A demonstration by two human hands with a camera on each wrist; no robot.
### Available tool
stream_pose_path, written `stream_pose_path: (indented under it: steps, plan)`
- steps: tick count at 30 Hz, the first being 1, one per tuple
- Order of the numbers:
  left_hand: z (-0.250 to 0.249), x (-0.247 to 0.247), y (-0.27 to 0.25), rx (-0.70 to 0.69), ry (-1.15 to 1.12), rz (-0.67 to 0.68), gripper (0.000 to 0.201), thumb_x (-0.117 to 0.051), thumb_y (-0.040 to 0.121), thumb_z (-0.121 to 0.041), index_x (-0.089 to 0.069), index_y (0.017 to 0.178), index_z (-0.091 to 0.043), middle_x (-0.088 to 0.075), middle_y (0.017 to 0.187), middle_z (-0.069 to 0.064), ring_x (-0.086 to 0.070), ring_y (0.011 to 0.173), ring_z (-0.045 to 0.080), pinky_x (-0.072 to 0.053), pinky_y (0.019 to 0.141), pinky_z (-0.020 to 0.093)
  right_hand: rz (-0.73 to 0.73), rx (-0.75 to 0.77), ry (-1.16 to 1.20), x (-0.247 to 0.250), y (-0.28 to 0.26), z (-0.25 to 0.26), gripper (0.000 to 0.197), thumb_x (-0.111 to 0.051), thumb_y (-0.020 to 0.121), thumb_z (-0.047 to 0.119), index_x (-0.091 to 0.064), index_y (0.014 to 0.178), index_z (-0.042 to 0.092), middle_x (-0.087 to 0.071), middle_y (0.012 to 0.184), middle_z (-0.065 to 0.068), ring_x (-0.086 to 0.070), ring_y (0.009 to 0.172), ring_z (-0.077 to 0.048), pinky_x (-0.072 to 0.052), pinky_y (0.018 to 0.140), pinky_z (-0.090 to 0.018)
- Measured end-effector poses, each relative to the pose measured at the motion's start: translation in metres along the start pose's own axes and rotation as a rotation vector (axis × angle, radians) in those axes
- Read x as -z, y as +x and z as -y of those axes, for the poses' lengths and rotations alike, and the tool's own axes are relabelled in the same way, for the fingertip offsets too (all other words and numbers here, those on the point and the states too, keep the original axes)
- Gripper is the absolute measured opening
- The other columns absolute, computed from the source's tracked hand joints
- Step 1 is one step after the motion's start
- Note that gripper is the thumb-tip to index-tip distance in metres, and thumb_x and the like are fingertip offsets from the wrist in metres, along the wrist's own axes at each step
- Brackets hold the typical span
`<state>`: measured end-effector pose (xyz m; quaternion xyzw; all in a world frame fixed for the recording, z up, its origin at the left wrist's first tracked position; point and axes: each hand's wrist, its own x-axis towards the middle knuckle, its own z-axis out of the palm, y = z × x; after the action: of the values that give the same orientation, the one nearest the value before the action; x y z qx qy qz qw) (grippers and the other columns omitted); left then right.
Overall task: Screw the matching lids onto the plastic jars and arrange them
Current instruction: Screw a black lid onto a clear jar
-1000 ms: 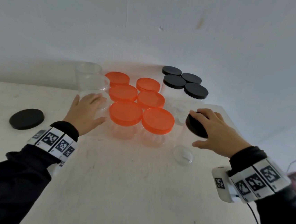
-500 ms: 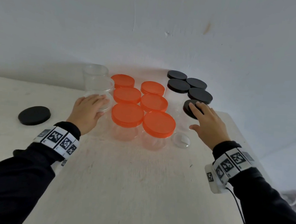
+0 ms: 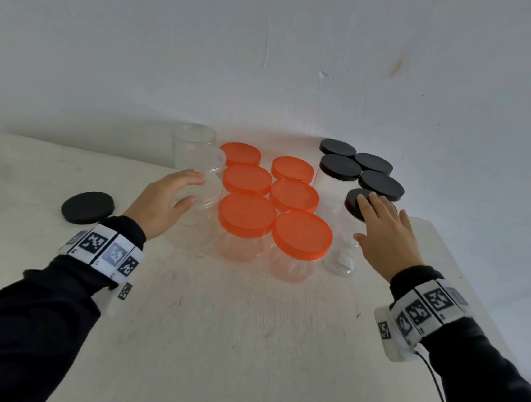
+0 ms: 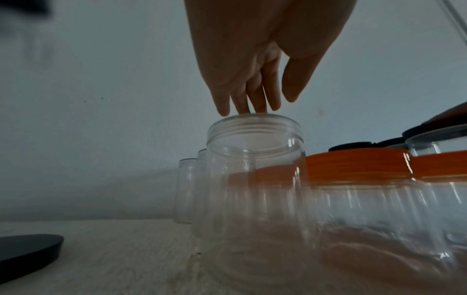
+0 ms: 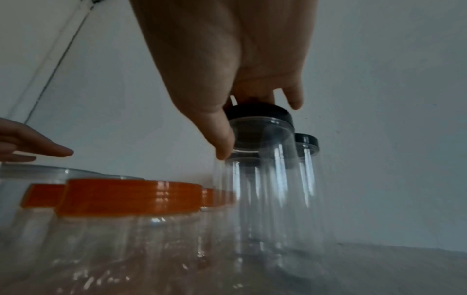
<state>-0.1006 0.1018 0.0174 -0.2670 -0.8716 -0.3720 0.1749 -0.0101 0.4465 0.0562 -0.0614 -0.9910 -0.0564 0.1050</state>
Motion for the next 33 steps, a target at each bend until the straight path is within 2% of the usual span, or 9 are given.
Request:
stream_pose_path:
  steps: [2, 4, 10, 12, 14, 17, 24, 29, 33]
  plan:
    - [0.001, 0.010, -0.004, -0.014, -0.010, -0.053, 0.030, -0.055, 0.089, -0.002, -0.059, 0.118, -0.009, -0.054, 0.125, -0.003, -0.043, 0.120, 0.003, -0.024, 0.098, 0.001, 0.017, -0.028, -0.040, 0.005, 0.001, 0.010, 0.067, -0.052, 0.093, 0.031, -0.017, 0.147, 0.012, -0.017, 0.154, -0.010, -0.012, 0.143, -0.027, -0.012, 0.113, -0.048]
    - [0.004, 0.022, -0.007, -0.018, 0.004, -0.092, 0.027, -0.056, 0.089, -0.001, -0.061, 0.115, -0.008, -0.058, 0.119, -0.001, -0.048, 0.113, 0.004, -0.026, 0.095, 0.001, -0.009, -0.014, -0.022, 0.013, 0.002, 0.023, 0.066, -0.054, 0.090, 0.034, -0.025, 0.144, 0.010, -0.022, 0.152, -0.012, -0.017, 0.141, -0.029, -0.015, 0.112, -0.051]
    - [0.032, 0.062, -0.021, 0.100, 0.132, -0.156, 0.023, -0.056, 0.088, -0.001, -0.064, 0.110, -0.004, -0.063, 0.114, 0.008, -0.054, 0.109, 0.022, -0.034, 0.093, 0.021, -0.074, 0.235, 0.130, 0.034, 0.011, 0.094, 0.052, -0.056, 0.088, 0.025, -0.041, 0.135, 0.010, -0.033, 0.146, -0.009, -0.030, 0.134, -0.028, -0.023, 0.111, -0.045]
    - [0.046, 0.074, -0.026, 0.147, 0.158, -0.137, 0.023, -0.055, 0.088, -0.001, -0.063, 0.110, -0.005, -0.062, 0.115, 0.008, -0.053, 0.111, 0.023, -0.033, 0.095, 0.022, -0.044, 0.335, 0.190, 0.036, 0.016, 0.125, 0.050, -0.053, 0.090, 0.026, -0.040, 0.136, 0.014, -0.033, 0.146, -0.005, -0.031, 0.133, -0.025, -0.025, 0.108, -0.038]
    - [0.065, 0.084, -0.030, 0.197, 0.188, -0.086, 0.024, -0.055, 0.089, -0.002, -0.061, 0.112, -0.006, -0.060, 0.117, 0.008, -0.051, 0.114, 0.023, -0.033, 0.097, 0.024, -0.003, 0.409, 0.226, 0.035, 0.021, 0.155, 0.048, -0.050, 0.091, 0.027, -0.039, 0.137, 0.017, -0.035, 0.145, -0.001, -0.034, 0.131, -0.022, -0.029, 0.105, -0.032]
    - [0.094, 0.092, -0.034, 0.307, 0.223, 0.037, 0.029, -0.057, 0.089, -0.009, -0.057, 0.118, -0.012, -0.055, 0.125, 0.005, -0.045, 0.120, 0.020, -0.030, 0.099, 0.024, 0.029, 0.464, 0.294, 0.028, 0.029, 0.200, 0.049, -0.052, 0.091, 0.030, -0.041, 0.136, 0.016, -0.036, 0.145, -0.003, -0.034, 0.131, -0.023, -0.028, 0.105, -0.034]
    - [0.131, 0.098, -0.023, 0.441, 0.398, 0.409, 0.067, -0.068, 0.081, -0.034, -0.035, 0.138, -0.021, -0.023, 0.151, -0.002, -0.023, 0.136, 0.019, -0.027, 0.108, 0.033, 0.127, 0.436, 0.164, -0.004, 0.049, 0.269, 0.074, -0.045, 0.092, 0.050, -0.012, 0.147, 0.013, -0.004, 0.156, -0.008, -0.007, 0.143, -0.030, -0.013, 0.115, -0.048]
    - [0.155, 0.095, -0.013, 0.469, 0.493, 0.619, 0.089, -0.071, 0.076, -0.043, -0.019, 0.146, -0.022, -0.007, 0.155, 0.002, -0.010, 0.141, 0.025, -0.021, 0.113, 0.042, 0.064, 0.382, 0.081, -0.015, 0.050, 0.278, 0.069, -0.043, 0.094, 0.041, -0.009, 0.148, 0.015, -0.005, 0.156, -0.008, -0.006, 0.143, -0.030, -0.015, 0.113, -0.051]
    - [0.169, 0.091, -0.012, 0.522, 0.480, 0.697, 0.095, -0.074, 0.074, -0.041, -0.015, 0.147, -0.024, -0.006, 0.155, 0.004, -0.013, 0.139, 0.031, -0.022, 0.112, 0.044, 0.044, 0.366, 0.077, -0.018, 0.050, 0.279, 0.066, -0.046, 0.094, 0.035, -0.012, 0.148, 0.016, -0.009, 0.156, -0.007, -0.010, 0.143, -0.029, -0.017, 0.112, -0.050]
